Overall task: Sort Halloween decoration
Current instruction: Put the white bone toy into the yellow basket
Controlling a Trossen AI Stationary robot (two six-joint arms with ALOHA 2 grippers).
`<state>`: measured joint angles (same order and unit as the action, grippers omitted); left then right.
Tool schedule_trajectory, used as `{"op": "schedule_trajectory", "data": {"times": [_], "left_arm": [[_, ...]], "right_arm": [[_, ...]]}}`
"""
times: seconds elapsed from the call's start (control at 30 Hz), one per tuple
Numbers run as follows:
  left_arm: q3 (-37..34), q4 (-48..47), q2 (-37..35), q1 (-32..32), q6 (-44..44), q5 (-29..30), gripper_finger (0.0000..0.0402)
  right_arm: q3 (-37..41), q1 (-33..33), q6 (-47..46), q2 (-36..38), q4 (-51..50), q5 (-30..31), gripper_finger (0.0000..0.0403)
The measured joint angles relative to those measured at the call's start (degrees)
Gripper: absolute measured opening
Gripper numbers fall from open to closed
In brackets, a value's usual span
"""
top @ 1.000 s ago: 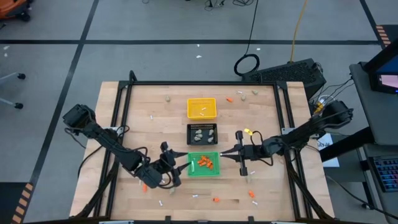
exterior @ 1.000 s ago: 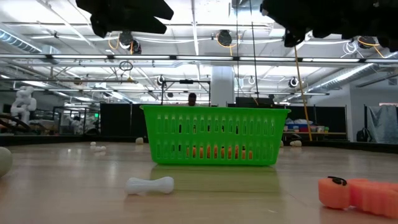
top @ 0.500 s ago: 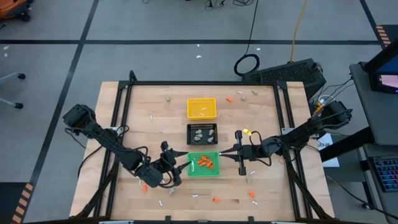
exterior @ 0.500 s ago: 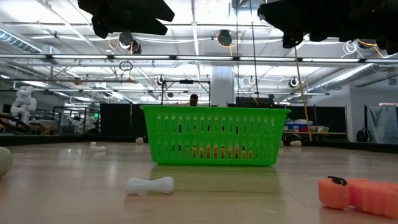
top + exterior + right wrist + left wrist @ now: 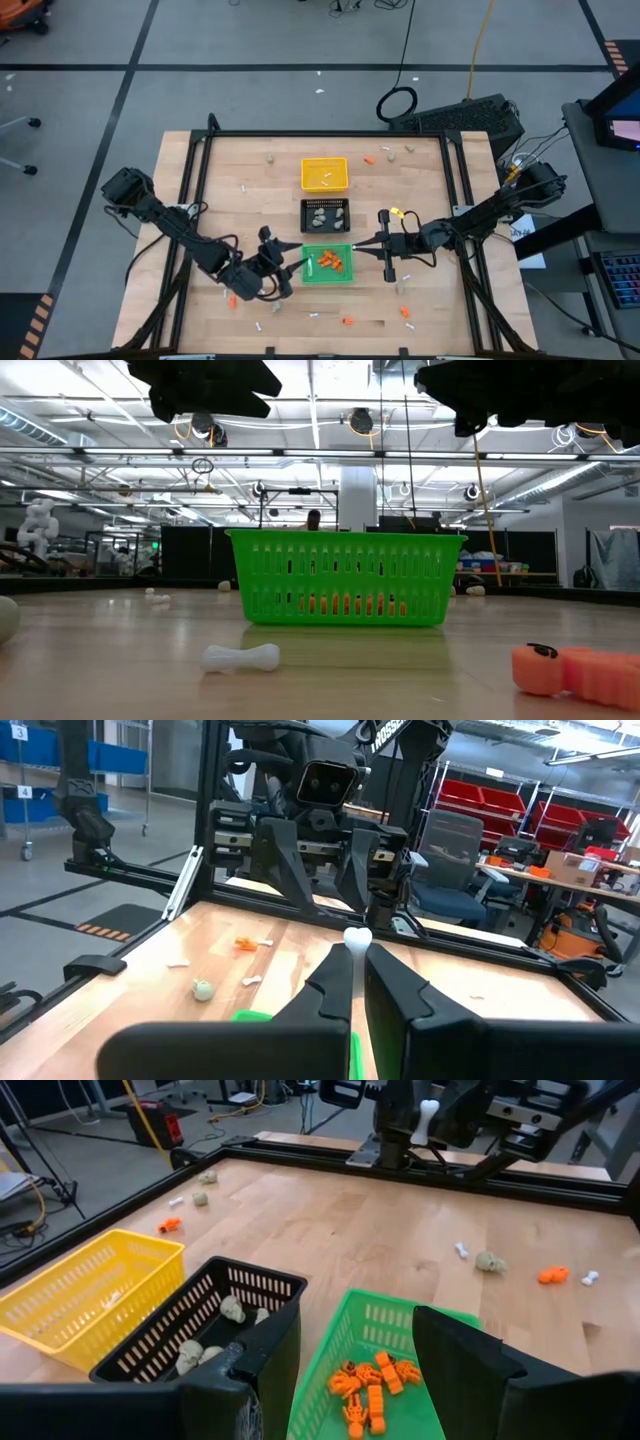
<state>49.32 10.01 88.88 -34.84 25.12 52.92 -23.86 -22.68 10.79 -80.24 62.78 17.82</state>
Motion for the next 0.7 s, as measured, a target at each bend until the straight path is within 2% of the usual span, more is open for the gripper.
{"op": "schedule_trajectory", "data": {"times": [0.37, 0.7], "left_arm": [[0.0, 0.01, 0.0, 0.27, 0.07, -0.13, 0.0193], [0.0, 0.01, -0.01, 0.2, 0.09, -0.37, 0.0193]], "right_arm": [[0.0, 0.11, -4.17, 0.03, -1.18, 0.04, 0.0], [0.0, 3.19, -12.33, 0.03, -1.42, 0.17, 0.0]]}}
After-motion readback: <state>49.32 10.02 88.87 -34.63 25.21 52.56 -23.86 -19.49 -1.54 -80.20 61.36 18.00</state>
